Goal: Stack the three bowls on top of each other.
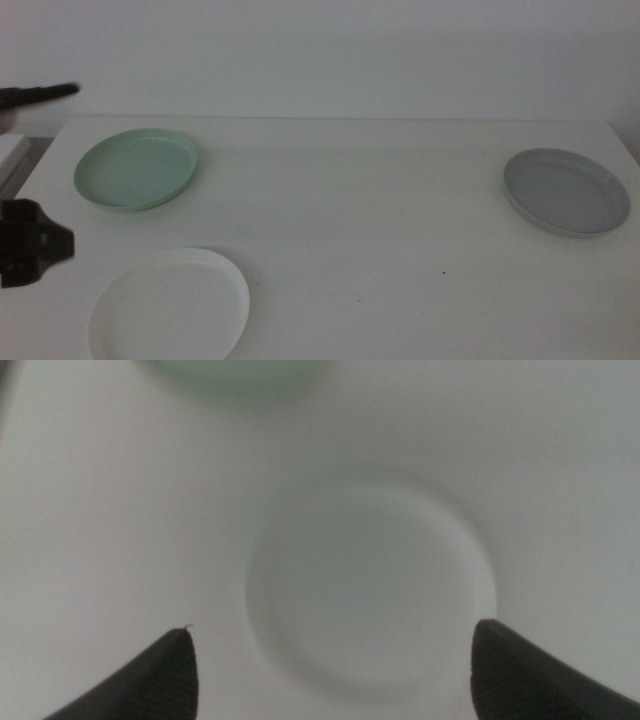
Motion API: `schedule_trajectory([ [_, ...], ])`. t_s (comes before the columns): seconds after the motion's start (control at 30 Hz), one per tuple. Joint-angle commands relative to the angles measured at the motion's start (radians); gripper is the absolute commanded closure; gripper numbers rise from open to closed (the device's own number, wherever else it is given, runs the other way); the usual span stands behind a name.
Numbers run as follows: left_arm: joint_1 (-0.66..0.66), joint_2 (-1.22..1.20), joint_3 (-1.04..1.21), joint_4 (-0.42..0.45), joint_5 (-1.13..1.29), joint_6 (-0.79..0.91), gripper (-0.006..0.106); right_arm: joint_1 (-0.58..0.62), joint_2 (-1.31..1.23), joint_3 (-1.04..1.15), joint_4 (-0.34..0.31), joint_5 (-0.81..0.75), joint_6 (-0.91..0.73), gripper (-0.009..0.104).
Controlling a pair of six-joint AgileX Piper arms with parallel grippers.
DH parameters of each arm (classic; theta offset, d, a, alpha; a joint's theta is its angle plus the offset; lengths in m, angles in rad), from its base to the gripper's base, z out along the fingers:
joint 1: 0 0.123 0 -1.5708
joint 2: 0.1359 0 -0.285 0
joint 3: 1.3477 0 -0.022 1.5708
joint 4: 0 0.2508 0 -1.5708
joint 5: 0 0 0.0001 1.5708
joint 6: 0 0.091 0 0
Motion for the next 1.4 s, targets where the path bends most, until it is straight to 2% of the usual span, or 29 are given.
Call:
schedule_trajectory([
  [0.0,0.0,0.077,-0.068,0.009,0.152,-0.067,0.007,-0.008,-0.005,0.003,-0.005,-0.008,-0.003,0.003],
  [0.1,0.0,0.178,-0.099,0.016,0.211,-0.059,0.007,-0.008,-0.005,0.003,-0.005,-0.008,-0.003,0.003],
  [0.37,0.0,0.362,-0.099,0.018,0.189,-0.053,0.007,-0.008,-0.005,0.003,-0.005,-0.008,-0.003,0.003],
  [0.57,0.005,0.438,-0.099,0.12,0.115,0.054,0.007,-0.008,-0.005,0.003,-0.005,-0.008,-0.003,0.003],
  [0.63,0.039,0.46,-0.099,0.127,0.113,0.069,0.007,-0.008,-0.005,0.003,-0.005,-0.008,-0.003,0.003],
  [0.8,0.12,0.521,-0.099,0.031,-0.004,0.263,0.007,-0.008,-0.005,0.003,-0.005,-0.008,-0.003,0.003],
  [1.0,0.12,0.627,-0.069,-0.067,-0.089,0.309,0.007,-0.008,-0.005,0.003,-0.005,-0.008,-0.003,0.003],
  [1.37,0.12,0.767,-0.046,-0.063,-0.21,0.309,0.007,-0.008,-0.005,0.003,-0.005,-0.008,-0.003,0.003],
])
